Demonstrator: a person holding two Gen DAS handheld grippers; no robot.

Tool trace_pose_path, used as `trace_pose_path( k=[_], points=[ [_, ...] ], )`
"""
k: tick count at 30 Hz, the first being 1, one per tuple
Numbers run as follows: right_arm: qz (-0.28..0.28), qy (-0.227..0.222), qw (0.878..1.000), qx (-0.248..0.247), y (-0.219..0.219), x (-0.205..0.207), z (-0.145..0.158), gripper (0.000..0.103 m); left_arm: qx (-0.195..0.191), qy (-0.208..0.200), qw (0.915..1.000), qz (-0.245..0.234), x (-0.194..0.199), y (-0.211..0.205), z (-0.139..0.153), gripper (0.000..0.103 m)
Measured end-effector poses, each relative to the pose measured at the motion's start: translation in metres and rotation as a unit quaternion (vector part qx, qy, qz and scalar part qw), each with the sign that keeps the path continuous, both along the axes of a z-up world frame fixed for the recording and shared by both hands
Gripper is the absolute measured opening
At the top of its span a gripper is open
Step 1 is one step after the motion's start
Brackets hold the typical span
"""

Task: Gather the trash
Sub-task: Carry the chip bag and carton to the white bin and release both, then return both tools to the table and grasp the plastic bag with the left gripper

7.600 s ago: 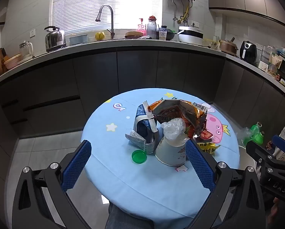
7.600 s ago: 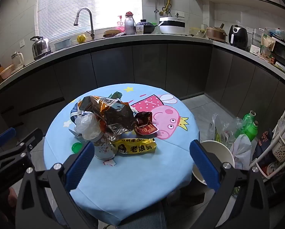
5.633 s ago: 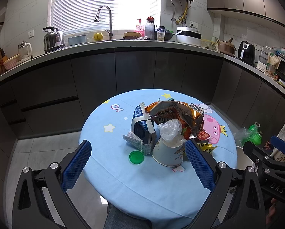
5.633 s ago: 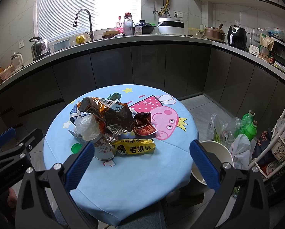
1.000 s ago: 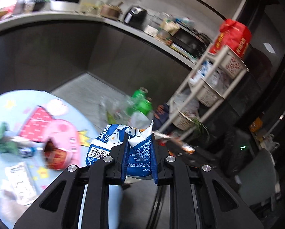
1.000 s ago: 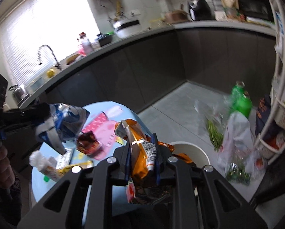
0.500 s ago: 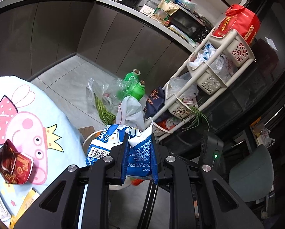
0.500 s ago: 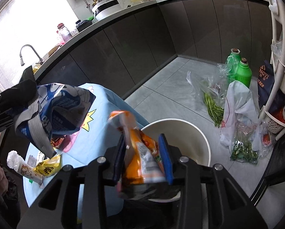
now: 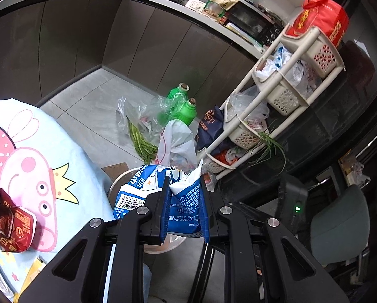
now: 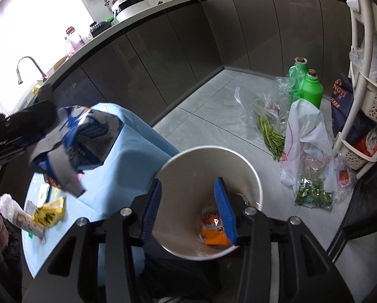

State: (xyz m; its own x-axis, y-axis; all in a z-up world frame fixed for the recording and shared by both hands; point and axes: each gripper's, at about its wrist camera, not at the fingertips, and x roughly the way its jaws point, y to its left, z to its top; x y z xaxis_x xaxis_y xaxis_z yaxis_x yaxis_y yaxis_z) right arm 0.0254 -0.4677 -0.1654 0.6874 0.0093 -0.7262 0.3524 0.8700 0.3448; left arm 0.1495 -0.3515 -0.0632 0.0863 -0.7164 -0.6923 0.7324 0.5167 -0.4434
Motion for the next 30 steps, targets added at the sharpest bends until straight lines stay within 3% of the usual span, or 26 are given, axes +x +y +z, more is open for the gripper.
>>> trace_pose_path(
  k=[11, 16, 22, 24, 25, 29, 30],
  points=[
    [-0.015, 0.026, 1.000, -0.007, -0.004, -0.020, -0.012, 0.051, 0.040, 0.014, 0.9990, -0.016, -0.002, -0.028, -0.041, 0.023],
    [-0.011, 0.025, 1.000, -0.007, -0.003, -0.019, -0.013, 0.057, 0.043, -0.017, 0.9989, 0.013, -0.002, -0.025, -0.043, 0.062],
    [-0.006, 0.024, 1.000, -0.005, 0.001, -0.016, -0.011, 0.064, 0.027, -0.046, 0.9968, 0.059, 0.001, -0.007, -0.028, 0.089],
    [-0.001, 0.020, 1.000, -0.008, 0.003, -0.016, -0.006, 0.071, 0.025, -0.064, 0.9947, 0.077, -0.001, 0.000, -0.020, 0.094],
    [0.001, 0.016, 1.000, -0.011, 0.005, -0.016, -0.004, 0.074, 0.023, -0.074, 0.9933, 0.085, -0.003, 0.004, -0.014, 0.094],
    [0.007, -0.005, 1.000, -0.026, 0.014, -0.018, 0.016, 0.098, 0.022, -0.106, 0.9896, 0.095, -0.014, 0.015, 0.008, 0.094],
    [0.009, -0.012, 1.000, -0.027, 0.016, -0.019, 0.022, 0.099, 0.020, -0.114, 0.9885, 0.097, -0.018, 0.020, 0.014, 0.094]
  ],
)
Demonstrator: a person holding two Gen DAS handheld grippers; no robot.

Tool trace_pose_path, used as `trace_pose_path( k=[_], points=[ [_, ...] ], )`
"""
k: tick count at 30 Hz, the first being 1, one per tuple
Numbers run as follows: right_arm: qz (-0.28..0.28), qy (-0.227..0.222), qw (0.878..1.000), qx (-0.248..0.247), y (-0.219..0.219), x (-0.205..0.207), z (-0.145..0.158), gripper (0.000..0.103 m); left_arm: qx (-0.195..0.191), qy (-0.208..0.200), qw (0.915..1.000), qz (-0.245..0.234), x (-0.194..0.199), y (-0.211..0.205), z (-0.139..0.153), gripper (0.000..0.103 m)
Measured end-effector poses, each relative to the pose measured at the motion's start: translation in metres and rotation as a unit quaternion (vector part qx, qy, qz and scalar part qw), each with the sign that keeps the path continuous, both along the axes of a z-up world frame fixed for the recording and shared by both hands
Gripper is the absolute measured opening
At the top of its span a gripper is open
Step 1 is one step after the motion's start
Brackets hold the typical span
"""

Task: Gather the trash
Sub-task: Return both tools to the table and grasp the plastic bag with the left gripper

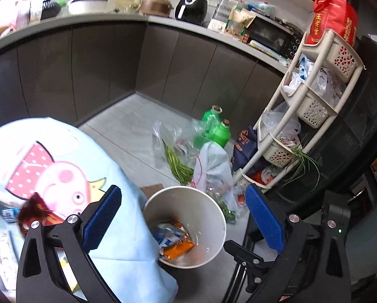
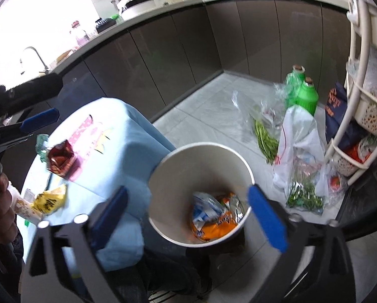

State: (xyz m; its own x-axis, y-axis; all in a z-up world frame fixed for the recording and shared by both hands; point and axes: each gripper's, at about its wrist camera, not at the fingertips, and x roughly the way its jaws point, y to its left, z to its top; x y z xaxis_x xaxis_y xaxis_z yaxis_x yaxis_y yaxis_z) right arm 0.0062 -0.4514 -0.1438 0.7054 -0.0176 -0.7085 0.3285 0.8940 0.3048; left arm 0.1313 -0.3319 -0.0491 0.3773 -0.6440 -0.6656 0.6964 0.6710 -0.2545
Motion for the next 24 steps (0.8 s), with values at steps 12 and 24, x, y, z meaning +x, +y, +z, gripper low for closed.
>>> trace_pose_path(
  k=[12, 24],
  points=[
    [0.062, -0.061, 0.996, -0.003, 0.053, -0.007, 0.067, 0.100, -0.019, -0.054, 0.9940, 0.093, -0.049, 0.093, 0.054, 0.095],
    [0.192, -0.075, 0.978, -0.015, 0.163, 0.021, 0.092, 0.100, 0.006, -0.036, 0.9698, 0.241, -0.062, 0.261, 0.043, 0.094]
  ],
)
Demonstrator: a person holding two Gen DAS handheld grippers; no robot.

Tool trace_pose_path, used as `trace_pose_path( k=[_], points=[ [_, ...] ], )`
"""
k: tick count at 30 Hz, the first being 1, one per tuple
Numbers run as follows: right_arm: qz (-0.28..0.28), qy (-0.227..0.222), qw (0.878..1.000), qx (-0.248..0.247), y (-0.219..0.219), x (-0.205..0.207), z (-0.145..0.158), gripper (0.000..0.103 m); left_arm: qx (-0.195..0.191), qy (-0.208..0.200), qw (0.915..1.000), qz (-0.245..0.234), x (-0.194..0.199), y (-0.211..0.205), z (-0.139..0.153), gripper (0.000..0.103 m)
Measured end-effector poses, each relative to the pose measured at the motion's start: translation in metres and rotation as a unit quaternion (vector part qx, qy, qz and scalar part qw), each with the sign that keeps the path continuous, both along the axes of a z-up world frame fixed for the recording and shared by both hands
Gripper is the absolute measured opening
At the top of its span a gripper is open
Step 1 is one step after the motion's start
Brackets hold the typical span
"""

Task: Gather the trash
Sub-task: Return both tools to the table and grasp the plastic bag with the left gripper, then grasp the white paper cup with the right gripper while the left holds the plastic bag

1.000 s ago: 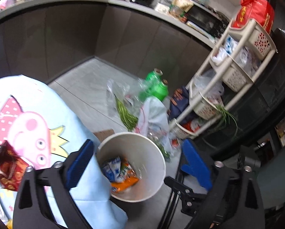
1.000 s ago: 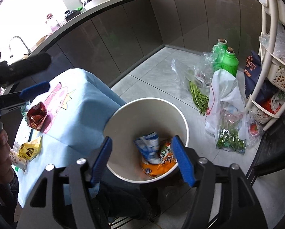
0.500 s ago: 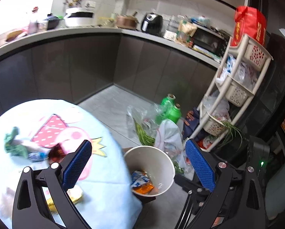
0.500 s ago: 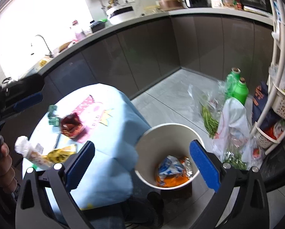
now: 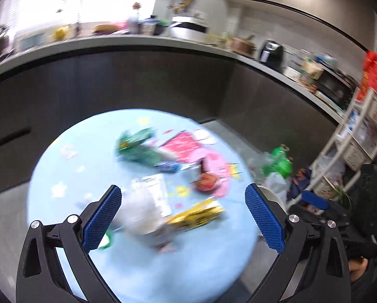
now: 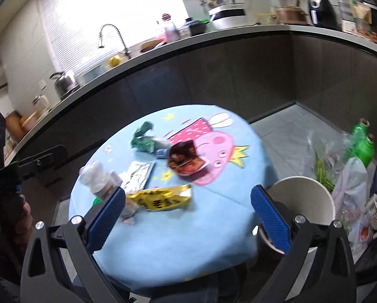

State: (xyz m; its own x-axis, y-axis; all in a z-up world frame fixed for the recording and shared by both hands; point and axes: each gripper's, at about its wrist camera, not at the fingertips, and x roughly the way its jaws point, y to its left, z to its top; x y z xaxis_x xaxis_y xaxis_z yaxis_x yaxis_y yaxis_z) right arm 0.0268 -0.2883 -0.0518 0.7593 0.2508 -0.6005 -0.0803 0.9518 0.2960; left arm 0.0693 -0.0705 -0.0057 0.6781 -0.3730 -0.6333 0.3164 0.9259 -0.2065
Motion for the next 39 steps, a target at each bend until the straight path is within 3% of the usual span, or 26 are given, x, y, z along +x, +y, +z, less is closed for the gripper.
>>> trace_pose_path(
  k=[4, 7, 15, 20, 21, 22, 28, 33, 37, 39],
  points=[
    [0.030, 0.012, 0.999, -0.015, 0.034, 0.009, -0.001, 0.100, -0.017, 0.030, 0.9992, 0.020, 0.003, 0.043, -0.018, 0.092],
    [0.043, 0.022, 0.999, -0.021, 0.051, 0.014, -0.002, 0.100, -0.026, 0.048, 0.9984, 0.012, 0.009, 0.056, -0.031, 0.082],
    [0.053, 0.046, 0.997, -0.033, 0.068, 0.022, -0.010, 0.100, -0.014, 0.061, 0.9975, -0.033, 0.037, 0.036, -0.049, 0.063],
    [0.064, 0.053, 0.996, -0.033, 0.075, 0.028, -0.014, 0.100, -0.022, 0.082, 0.9951, -0.049, 0.055, 0.032, -0.058, 0.031],
    [0.070, 0.054, 0.996, -0.031, 0.078, 0.029, -0.015, 0.100, -0.023, 0.086, 0.9947, -0.052, 0.058, 0.033, -0.059, 0.017],
    [0.076, 0.054, 0.995, -0.030, 0.082, 0.031, -0.016, 0.100, -0.031, 0.091, 0.9939, -0.055, 0.060, 0.036, -0.059, 0.012],
    [0.159, 0.050, 0.986, -0.021, 0.120, 0.047, -0.025, 0.099, -0.076, 0.075, 0.9930, -0.051, 0.054, 0.057, -0.036, 0.010],
    [0.210, 0.044, 0.975, -0.048, 0.156, 0.068, -0.037, 0.089, -0.071, 0.055, 0.9954, -0.034, 0.048, 0.069, -0.021, 0.010],
    [0.223, 0.042, 0.970, -0.083, 0.174, 0.080, -0.048, 0.088, -0.066, 0.053, 0.9962, -0.021, 0.045, 0.079, -0.019, 0.010],
    [0.227, 0.049, 0.969, -0.089, 0.179, 0.086, -0.054, 0.081, -0.062, 0.054, 0.9965, -0.016, 0.045, 0.083, -0.022, 0.010]
  ],
)
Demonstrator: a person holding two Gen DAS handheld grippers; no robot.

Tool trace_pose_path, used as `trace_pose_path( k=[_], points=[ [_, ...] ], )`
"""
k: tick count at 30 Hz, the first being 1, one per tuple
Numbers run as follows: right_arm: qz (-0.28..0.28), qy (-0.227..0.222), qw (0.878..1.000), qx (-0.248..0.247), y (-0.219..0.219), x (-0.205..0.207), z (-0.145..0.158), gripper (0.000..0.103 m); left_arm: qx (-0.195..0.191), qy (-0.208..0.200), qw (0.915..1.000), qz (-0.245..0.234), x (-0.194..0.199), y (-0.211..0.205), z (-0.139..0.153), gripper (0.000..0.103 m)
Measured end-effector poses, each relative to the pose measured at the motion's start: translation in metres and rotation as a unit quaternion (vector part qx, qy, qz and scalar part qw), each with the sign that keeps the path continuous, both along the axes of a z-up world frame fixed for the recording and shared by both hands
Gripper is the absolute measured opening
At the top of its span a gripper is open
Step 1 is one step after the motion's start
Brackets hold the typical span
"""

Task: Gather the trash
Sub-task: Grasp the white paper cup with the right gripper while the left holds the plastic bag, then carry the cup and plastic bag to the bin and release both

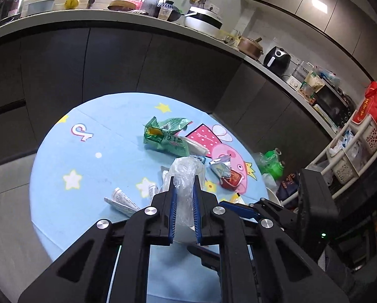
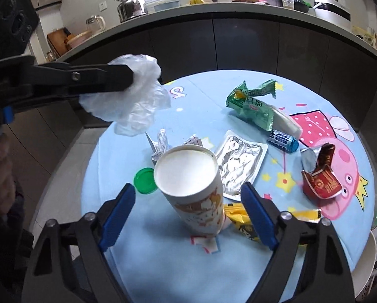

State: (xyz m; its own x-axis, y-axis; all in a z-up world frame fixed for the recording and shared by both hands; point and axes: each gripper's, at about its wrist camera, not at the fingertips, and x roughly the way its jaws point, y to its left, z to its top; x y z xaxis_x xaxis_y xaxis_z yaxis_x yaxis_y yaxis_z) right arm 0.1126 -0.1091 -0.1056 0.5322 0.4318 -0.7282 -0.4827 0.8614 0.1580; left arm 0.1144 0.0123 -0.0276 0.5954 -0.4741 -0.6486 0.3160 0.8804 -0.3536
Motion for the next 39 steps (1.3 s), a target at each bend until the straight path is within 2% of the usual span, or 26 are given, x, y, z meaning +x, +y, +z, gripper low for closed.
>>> trace_pose_path(
  k=[4, 6, 13, 23, 30, 39],
  points=[
    [0.002, 0.004, 1.000, -0.009, 0.005, 0.007, -0.007, 0.073, 0.011, 0.000, 0.9999, 0.006, 0.001, 0.003, -0.004, 0.010],
    [0.004, 0.008, 1.000, -0.008, 0.006, 0.010, -0.009, 0.057, 0.013, 0.001, 0.9999, 0.006, 0.001, 0.003, -0.005, 0.010],
    [0.009, -0.005, 1.000, -0.003, 0.007, 0.004, -0.001, 0.056, 0.014, -0.004, 0.9998, 0.011, -0.001, 0.005, 0.000, 0.010],
    [-0.016, -0.041, 0.999, 0.029, -0.014, -0.014, 0.032, 0.056, 0.022, -0.024, 0.9995, 0.000, -0.012, -0.008, 0.018, 0.011],
    [-0.078, -0.074, 0.993, 0.047, -0.063, -0.037, 0.059, 0.056, 0.027, -0.033, 0.9986, -0.032, -0.014, -0.039, 0.026, 0.011],
    [-0.192, -0.096, 0.975, 0.051, -0.147, -0.069, 0.065, 0.056, 0.051, -0.033, 0.9924, -0.107, -0.009, -0.125, 0.023, 0.011]
  ],
)
